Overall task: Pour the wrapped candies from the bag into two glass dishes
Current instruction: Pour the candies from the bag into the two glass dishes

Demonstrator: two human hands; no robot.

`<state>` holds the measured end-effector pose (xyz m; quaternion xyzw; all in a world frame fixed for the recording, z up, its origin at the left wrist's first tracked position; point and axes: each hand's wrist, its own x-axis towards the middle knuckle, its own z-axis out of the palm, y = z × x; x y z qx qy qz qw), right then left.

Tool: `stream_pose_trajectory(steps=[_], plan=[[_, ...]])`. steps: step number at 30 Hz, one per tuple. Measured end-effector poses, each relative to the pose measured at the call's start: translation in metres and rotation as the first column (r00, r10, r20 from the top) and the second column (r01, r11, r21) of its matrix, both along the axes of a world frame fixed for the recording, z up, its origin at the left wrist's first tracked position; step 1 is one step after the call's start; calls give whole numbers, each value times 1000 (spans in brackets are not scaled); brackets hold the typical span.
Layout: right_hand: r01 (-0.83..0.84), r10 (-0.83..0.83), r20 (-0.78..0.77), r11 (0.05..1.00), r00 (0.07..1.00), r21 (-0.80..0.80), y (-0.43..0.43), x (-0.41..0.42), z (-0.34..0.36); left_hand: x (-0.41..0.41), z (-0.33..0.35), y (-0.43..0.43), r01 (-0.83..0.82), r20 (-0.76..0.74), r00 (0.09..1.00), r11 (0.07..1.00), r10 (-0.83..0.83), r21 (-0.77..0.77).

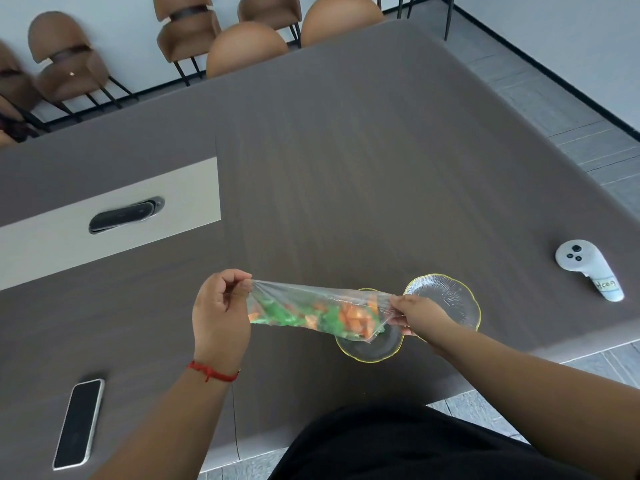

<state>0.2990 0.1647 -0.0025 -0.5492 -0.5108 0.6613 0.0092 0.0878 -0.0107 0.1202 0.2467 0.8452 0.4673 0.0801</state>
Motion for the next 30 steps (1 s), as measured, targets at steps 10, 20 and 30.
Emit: stream_pose_trajectory(steps=[10,20,30], plan=[[-119,114,60,989,992,87,4,-8,7,-18,-12,-9,-98,18,995,995,98,-17],[-261,246,96,943,964,206,5,-29,44,-38,-20,-31,-251,24,967,967,252,-28],[-425,396,160,869,904,254,-3,-48,68,-50,-23,-47,-369,82,926,929,369,-16]])
